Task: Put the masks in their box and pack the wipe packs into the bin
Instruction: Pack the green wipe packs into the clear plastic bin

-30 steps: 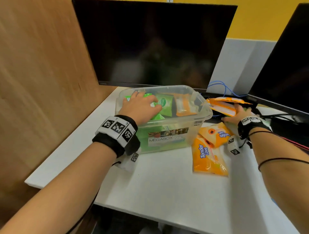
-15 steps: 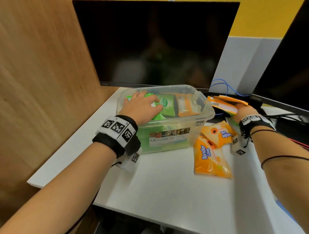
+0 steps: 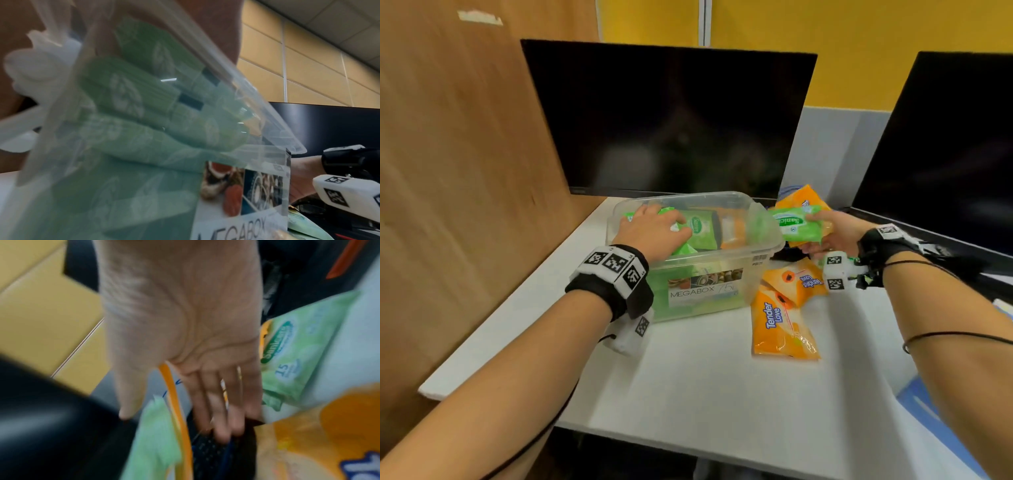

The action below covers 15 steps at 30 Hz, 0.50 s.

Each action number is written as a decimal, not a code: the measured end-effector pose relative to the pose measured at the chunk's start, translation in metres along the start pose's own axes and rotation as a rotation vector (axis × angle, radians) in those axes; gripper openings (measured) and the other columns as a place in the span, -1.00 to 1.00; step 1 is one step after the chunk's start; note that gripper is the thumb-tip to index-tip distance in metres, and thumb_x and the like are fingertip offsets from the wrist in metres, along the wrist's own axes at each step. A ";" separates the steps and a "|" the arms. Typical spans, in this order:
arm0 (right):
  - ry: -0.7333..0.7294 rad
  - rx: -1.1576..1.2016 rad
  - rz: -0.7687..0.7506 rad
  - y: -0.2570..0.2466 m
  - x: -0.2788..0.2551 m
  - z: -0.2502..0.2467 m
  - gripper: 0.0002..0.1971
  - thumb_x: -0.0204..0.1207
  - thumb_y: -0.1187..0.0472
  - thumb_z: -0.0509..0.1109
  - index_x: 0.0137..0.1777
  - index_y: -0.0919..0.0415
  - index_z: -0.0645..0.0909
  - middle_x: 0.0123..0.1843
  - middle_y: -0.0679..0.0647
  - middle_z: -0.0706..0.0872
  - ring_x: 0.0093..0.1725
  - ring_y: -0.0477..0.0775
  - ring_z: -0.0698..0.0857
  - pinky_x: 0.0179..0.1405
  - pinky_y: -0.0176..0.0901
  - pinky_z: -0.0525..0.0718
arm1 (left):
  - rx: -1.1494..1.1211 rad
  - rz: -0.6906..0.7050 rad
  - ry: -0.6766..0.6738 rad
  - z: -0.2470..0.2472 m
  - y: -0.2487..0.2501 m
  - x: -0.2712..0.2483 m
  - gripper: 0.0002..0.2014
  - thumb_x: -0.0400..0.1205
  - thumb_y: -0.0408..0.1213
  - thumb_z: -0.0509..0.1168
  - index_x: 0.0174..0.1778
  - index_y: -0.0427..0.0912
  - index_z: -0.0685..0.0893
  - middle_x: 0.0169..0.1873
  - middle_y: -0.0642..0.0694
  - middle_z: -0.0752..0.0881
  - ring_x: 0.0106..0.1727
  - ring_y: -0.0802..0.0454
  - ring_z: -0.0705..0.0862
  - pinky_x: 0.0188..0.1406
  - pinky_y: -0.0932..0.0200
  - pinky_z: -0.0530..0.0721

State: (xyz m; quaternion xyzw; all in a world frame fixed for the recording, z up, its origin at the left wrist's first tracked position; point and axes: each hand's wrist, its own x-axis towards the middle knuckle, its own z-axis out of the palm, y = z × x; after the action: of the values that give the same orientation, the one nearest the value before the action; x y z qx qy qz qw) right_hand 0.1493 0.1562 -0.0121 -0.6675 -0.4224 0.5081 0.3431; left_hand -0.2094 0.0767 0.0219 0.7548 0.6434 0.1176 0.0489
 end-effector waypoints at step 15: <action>0.298 -1.185 0.105 0.032 0.021 -0.017 -0.35 -0.09 -0.24 0.53 0.07 -0.08 0.56 -0.15 0.01 0.66 -0.20 0.12 0.67 -0.24 -0.07 0.72 | -0.009 0.009 0.003 0.004 -0.002 0.005 -0.62 0.63 0.12 0.05 0.37 0.25 0.48 0.62 -0.08 0.24 0.65 -0.12 0.13 0.57 -0.33 0.11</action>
State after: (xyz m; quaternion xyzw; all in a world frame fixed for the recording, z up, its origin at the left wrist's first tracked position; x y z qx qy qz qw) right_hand 0.1749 0.1613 -0.0448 -0.8286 -0.5471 0.1044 -0.0568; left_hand -0.2097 0.0827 0.0183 0.7573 0.6396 0.1220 0.0507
